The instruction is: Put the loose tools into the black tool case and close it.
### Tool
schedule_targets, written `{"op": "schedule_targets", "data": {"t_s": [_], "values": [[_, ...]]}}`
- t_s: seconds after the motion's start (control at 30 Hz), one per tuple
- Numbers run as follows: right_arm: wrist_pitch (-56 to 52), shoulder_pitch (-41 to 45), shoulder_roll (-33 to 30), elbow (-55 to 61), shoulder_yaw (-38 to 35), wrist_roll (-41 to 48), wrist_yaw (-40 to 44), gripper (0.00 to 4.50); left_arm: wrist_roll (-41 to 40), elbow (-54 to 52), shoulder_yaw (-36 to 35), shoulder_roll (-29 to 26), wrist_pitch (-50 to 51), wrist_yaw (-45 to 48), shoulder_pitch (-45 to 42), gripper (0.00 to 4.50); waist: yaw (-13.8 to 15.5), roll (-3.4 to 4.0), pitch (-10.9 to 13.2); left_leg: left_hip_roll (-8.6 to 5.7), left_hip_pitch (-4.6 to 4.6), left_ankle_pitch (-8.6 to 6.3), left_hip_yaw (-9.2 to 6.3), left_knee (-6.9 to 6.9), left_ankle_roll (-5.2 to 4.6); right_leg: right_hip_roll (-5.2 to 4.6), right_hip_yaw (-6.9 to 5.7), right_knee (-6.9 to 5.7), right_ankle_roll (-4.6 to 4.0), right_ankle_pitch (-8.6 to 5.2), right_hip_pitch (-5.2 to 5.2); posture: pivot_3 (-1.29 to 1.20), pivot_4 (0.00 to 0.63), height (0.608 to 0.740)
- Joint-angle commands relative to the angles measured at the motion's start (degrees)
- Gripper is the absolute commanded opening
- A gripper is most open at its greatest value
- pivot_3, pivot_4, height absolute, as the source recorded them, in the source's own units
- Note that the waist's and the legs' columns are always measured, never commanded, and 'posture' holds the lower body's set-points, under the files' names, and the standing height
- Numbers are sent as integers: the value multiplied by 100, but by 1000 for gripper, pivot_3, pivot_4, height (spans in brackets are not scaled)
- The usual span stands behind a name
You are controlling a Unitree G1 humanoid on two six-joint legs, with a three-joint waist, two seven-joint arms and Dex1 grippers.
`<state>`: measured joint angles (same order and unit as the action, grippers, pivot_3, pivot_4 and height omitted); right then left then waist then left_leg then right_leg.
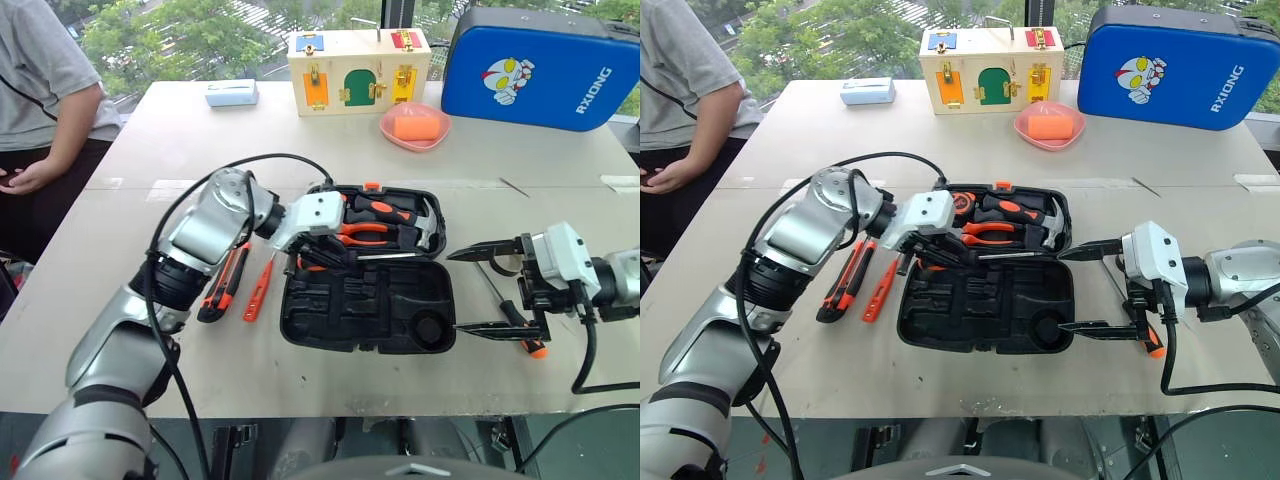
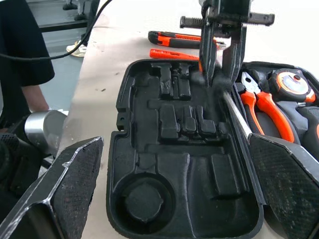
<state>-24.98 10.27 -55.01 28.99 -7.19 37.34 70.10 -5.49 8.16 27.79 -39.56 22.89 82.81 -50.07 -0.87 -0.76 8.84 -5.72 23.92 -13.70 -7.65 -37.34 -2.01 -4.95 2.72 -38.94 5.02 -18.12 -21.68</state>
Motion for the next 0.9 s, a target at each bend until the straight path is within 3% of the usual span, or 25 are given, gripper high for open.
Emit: {"op": "schedule_targets", "data": {"t_s": [0.03, 0.4, 0.47, 0.63, 0.8, 0.83, 0.9], "values": [[-87, 27, 28, 258, -195, 169, -196, 4500, 346, 309, 108, 52, -393, 76, -204, 699, 0, -1, 1, 0, 0, 0, 0, 0, 0, 0, 0, 0, 0, 0, 0, 0, 150, 735], [-221, -32, 2, 388, -314, 339, -433, 4500, 566, 759, 65, 429, -593, 263, -464, 699, 44, -4, 2, -8, 0, 1, -12, -12, -1, -1, -18, -3, 2, 1, 9, 0, 150, 735], [-247, -43, -11, 404, -343, 373, -450, 4500, 457, 625, -28, 455, -411, 300, -472, 1720, 36, -4, 2, -8, 0, 1, -13, -12, -1, -1, -18, -4, 2, 1, 10, 0, 150, 735], [-278, -63, -41, 415, -383, 432, -464, 4500, 201, 236, -254, 357, 37, 386, -483, 3688, 25, -5, 3, -8, 0, 1, -17, -13, -1, 0, -22, -4, 2, 1, 10, 0, 150, 735], [-336, -44, -23, 398, -419, 473, -474, 4500, -154, -148, -558, 201, 517, 475, -358, 3688, -1, -4, 2, -5, 3, 2, -20, -11, 0, -1, -21, -3, 1, 1, 10, 0, 150, 735], [-326, -51, -13, 379, -411, 451, -469, 4500, -145, -138, -564, 157, 446, 455, -253, 3108, -1, -4, 2, -4, 3, 2, -20, -10, 0, -1, -21, -3, 1, 1, 10, 0, 150, 735], [-288, -74, -6, 349, -393, 392, -450, 4500, -72, -112, -545, 114, 303, 381, -103, 2450, -3, -3, 1, -5, 2, 2, -20, -11, 1, -1, -21, -3, 1, 1, 10, 0, 150, 735]]}}
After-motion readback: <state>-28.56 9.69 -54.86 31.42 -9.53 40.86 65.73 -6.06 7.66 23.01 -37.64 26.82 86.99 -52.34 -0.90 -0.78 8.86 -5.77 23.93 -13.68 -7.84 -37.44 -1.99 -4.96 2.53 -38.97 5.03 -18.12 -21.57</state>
